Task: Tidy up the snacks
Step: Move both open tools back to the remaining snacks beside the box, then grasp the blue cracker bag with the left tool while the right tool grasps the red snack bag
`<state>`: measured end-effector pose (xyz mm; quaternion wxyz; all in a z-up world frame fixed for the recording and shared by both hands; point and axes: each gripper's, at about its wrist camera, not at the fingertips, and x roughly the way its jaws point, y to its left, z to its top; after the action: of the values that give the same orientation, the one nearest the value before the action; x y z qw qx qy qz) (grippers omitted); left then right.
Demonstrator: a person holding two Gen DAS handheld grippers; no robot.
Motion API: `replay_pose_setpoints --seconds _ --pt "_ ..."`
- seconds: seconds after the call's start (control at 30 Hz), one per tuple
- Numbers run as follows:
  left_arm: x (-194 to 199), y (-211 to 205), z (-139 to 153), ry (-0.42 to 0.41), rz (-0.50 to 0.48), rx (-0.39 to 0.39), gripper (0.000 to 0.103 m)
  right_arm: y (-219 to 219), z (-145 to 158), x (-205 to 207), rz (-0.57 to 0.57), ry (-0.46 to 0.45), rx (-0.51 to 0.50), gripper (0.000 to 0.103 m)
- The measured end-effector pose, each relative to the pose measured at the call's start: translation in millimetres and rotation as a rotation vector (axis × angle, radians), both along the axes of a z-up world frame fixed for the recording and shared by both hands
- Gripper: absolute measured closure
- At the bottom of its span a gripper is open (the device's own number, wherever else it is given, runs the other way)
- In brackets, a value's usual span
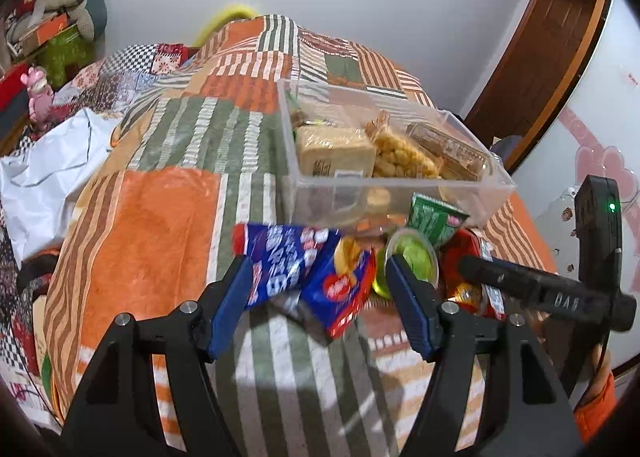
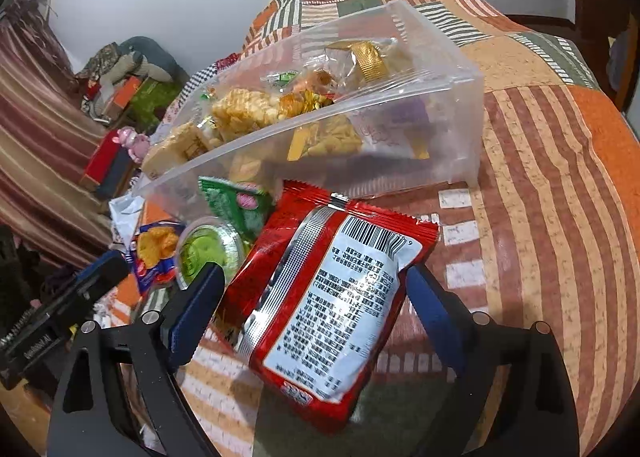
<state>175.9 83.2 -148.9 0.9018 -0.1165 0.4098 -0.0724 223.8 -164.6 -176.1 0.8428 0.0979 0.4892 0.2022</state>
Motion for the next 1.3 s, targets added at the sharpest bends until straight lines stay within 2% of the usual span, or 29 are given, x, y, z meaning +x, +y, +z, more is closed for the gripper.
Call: replay_pose_setpoints --seconds 0.3,0.53,0.63,0.8,1.0,1.07,1.23,1.3 --pt "17 -4 -23 0.062 -0.03 0.08 0.032 -2 0 -3 0.082 -0.038 -0.072 0.01" --pt "16 -14 -31 0.051 -0.039 0.157 0.018 -18 2 -7 0.109 -0.042 -0.101 0.011" --pt "22 -15 -37 0.066 -0.022 0.191 0.016 -26 3 -10 0.124 -0.046 -0.128 0.012" --pt "29 -7 -43 0.084 0.007 0.159 0.016 -41 5 -13 0.122 -0.052 -0.151 0.012" --pt "38 -3 -50 0.104 0.039 0.144 0.016 -40 3 -9 0.103 -0.042 -0.076 0.012" --pt "37 -1 -51 0.1 0.052 0.138 0.021 -32 3 -7 0.114 -0.046 -0.079 0.012" --pt "34 9 -48 0.08 0.09 0.13 0.042 -16 -1 -5 0.137 -0.075 -0.132 0.01" --pt "33 13 -47 0.075 0.094 0.101 0.045 -14 -2 -6 0.145 -0.086 -0.153 0.011"
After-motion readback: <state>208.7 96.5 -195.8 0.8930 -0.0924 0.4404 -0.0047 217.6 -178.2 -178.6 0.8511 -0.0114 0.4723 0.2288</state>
